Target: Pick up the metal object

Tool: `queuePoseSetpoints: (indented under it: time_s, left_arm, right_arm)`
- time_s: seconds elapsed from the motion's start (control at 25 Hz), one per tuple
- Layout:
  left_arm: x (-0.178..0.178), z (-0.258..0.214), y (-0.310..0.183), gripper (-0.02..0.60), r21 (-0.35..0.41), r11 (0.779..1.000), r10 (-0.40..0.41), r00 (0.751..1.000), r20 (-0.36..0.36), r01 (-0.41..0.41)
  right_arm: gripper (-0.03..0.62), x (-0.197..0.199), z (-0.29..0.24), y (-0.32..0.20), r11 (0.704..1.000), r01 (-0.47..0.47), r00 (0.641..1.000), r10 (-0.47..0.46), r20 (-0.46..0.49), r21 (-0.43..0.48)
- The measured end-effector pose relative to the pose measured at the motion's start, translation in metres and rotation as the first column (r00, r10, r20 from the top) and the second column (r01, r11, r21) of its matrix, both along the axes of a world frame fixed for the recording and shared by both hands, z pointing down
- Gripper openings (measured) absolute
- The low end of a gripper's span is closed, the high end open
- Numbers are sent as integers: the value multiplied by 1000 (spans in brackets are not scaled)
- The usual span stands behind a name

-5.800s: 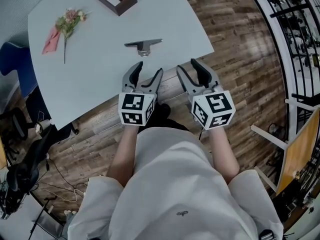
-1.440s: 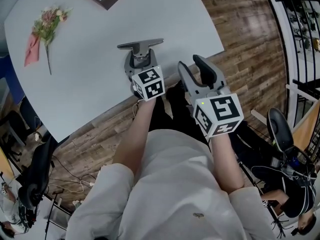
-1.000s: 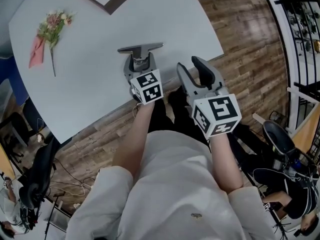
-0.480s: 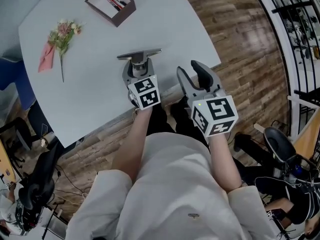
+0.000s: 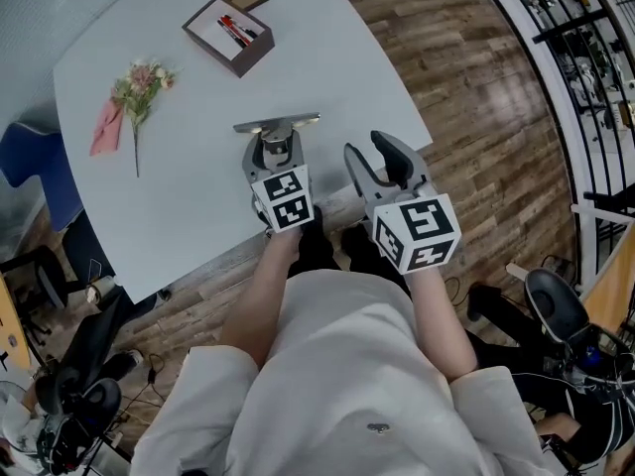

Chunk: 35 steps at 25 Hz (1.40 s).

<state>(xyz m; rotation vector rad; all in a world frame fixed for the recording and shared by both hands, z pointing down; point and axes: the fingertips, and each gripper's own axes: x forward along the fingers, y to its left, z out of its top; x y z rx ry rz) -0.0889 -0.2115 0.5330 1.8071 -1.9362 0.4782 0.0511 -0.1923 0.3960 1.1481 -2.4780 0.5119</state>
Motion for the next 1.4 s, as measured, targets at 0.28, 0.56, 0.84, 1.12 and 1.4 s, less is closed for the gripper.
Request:
queuePoseSetpoints:
  time_s: [0.28,0.56,0.84,1.12,1.4]
  left_arm:
    - [-7,-41,2,268,89,996,8,1000,-16,-7]
    - [-15,-86,7,268,166,986,15,999,-29,-10]
    - [-19,-129,19,268,254,967,19,1000,-8,-16]
    - [-28,-159,36,268,304,953,4,1000,-7,-2]
    - [-42,-177,49,268,336,942,-15,1000,-11,18]
  right_arm:
    - [173,-6,-8,1,999,16,1000,-17,15,37]
    - [173,-14,-14,-1,997,39,999,-41,26,67]
    - [173,-23,-22,-2,992,70,996,-75,40,102]
    - [170,-31,-27,-1,987,105,993,-110,37,122]
    - [143,-47,-27,2,982,140,989,-144,24,130]
